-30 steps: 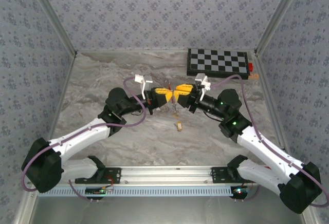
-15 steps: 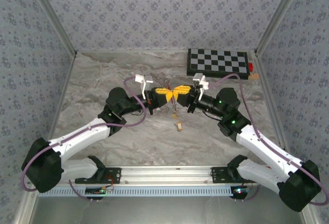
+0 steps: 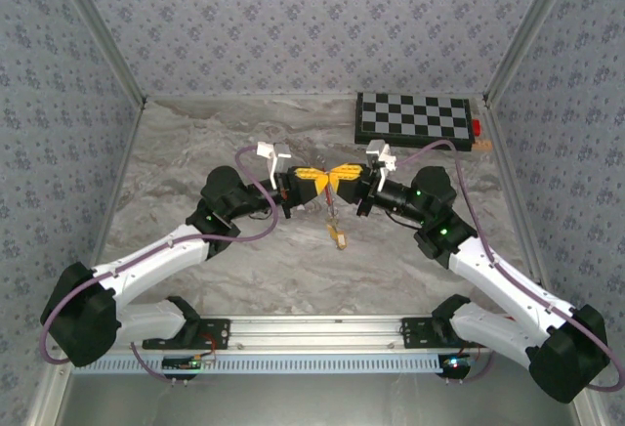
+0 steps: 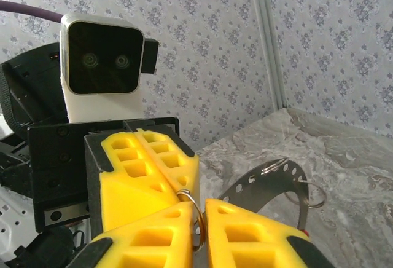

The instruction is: Put the keys on the keyring

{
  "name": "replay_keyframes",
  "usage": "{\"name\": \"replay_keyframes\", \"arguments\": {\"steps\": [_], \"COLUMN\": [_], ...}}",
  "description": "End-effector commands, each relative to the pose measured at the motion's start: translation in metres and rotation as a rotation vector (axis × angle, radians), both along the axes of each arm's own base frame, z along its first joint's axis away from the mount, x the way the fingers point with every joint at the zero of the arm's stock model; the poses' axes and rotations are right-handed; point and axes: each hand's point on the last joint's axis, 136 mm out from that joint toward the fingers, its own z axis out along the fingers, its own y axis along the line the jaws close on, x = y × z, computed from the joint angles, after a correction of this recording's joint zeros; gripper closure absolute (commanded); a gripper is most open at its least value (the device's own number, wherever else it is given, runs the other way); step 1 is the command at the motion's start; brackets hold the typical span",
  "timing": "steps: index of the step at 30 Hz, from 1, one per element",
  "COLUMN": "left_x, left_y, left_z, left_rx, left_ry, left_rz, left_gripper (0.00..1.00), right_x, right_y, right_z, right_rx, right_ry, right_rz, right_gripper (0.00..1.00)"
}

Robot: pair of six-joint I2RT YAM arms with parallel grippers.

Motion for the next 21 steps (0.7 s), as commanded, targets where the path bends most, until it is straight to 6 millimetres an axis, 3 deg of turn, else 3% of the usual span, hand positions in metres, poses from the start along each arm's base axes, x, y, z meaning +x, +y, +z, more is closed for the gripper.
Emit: {"name": "replay_keyframes", "arguments": {"steps": [1,21], "left_x": [-0.008,-0.004], "left_y": [0.002,-0.001], "left_z": [0.028,0.017], "left_rx": [-0.053,-0.026], "left_ry": [-0.081,-0.058], "left_rz": [-0.020,-0.019], "left_gripper": [1.00,1.00], "right_x": [-0.005,-0.024], "right_y": [0.004,0.003], "right_z": [0.004,0.016], "right_rx": [0.000,0.096], "right_ry": [0.000,0.044], "right_rz": [0.050,0.257], "right_gripper": [1.00,1.00]}}
